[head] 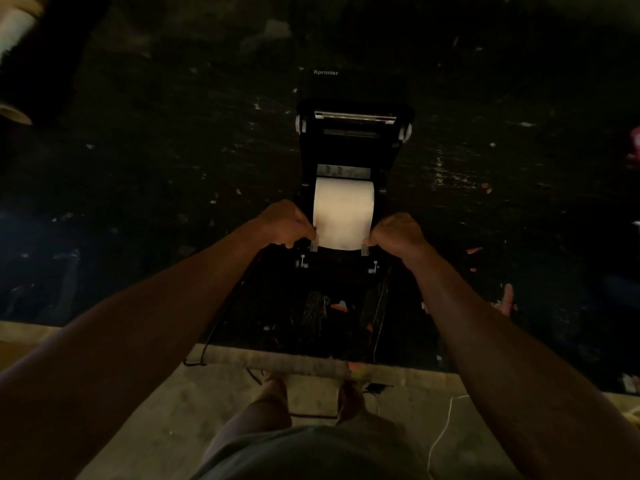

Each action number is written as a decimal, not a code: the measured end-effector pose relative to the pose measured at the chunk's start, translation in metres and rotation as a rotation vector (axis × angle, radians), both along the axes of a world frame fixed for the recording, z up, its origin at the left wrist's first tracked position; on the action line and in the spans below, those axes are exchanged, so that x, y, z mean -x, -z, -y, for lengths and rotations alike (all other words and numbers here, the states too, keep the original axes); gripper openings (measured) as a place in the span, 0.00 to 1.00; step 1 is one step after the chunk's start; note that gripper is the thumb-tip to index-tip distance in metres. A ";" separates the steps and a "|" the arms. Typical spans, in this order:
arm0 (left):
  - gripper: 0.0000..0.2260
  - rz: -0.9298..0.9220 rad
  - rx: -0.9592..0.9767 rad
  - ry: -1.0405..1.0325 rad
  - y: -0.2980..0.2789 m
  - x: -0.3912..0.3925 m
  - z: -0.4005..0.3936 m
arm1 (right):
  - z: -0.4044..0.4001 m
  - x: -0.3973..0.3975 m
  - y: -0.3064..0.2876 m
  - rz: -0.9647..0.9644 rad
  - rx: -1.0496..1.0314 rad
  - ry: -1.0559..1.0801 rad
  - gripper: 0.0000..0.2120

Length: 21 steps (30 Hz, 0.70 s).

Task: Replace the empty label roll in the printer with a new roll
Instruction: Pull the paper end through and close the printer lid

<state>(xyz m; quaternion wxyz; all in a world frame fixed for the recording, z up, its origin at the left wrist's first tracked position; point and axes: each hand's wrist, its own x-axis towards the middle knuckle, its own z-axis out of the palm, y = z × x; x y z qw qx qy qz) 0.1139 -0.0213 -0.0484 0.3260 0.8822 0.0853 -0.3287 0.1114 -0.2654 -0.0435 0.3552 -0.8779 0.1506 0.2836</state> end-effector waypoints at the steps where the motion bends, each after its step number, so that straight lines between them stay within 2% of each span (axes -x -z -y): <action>1: 0.11 0.017 -0.011 -0.005 0.000 0.002 0.001 | -0.001 0.000 0.000 0.014 0.024 -0.015 0.06; 5: 0.10 0.126 -0.069 0.014 -0.002 0.009 0.006 | -0.001 0.005 0.006 0.049 0.073 -0.049 0.07; 7: 0.11 0.169 -0.119 0.028 -0.005 0.011 0.009 | 0.000 0.010 0.007 0.076 0.052 -0.021 0.04; 13: 0.15 0.141 -0.208 0.049 -0.012 0.010 0.013 | 0.002 0.024 0.008 0.176 0.008 0.011 0.01; 17: 0.13 0.116 -0.198 0.060 -0.016 0.008 0.013 | 0.001 0.024 0.011 0.185 -0.039 0.082 0.06; 21: 0.14 0.103 -0.203 0.067 -0.017 0.008 0.012 | -0.004 0.022 0.010 0.183 -0.066 0.098 0.07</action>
